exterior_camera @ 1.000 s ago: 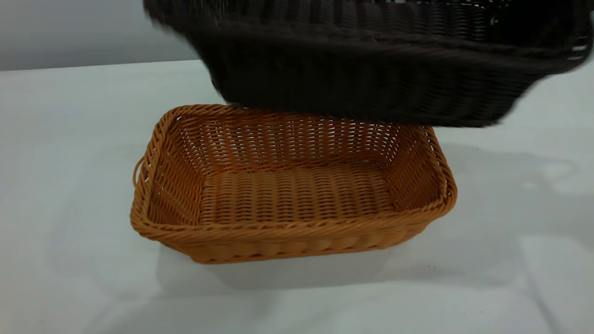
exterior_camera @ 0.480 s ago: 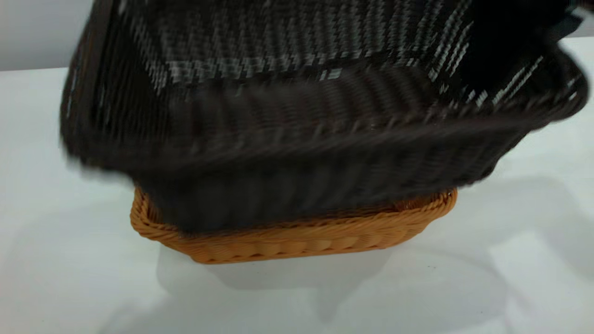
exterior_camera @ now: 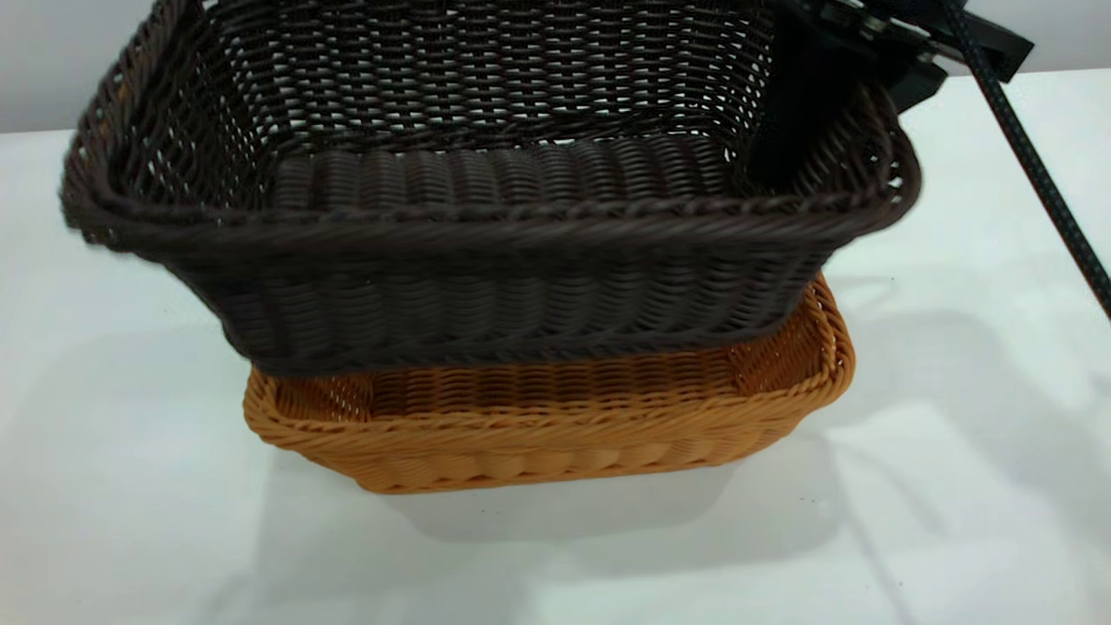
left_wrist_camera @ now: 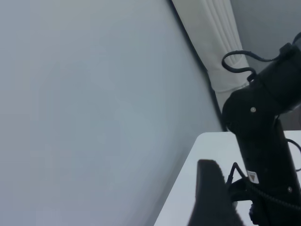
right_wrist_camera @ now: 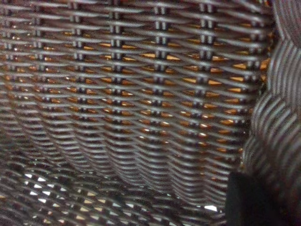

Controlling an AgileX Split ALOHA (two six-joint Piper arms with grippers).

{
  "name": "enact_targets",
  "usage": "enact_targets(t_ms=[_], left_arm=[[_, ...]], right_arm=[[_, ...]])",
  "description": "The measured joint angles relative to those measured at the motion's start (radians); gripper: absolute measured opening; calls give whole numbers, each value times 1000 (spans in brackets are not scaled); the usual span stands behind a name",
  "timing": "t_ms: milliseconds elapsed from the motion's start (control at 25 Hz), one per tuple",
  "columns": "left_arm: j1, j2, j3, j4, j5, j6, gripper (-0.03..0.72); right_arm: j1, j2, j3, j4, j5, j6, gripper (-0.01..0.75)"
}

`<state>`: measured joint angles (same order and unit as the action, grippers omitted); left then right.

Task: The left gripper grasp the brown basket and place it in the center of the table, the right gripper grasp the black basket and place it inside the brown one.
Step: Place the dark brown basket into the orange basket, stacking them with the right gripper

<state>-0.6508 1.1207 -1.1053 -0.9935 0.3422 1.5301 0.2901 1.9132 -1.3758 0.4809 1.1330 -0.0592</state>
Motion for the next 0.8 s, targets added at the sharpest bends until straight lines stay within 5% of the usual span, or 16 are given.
enact_targets(t_ms=[800], left_arm=[[0, 0, 0, 0, 8, -8, 386]], right_arm=[[1, 80, 0, -11, -57, 47, 120]])
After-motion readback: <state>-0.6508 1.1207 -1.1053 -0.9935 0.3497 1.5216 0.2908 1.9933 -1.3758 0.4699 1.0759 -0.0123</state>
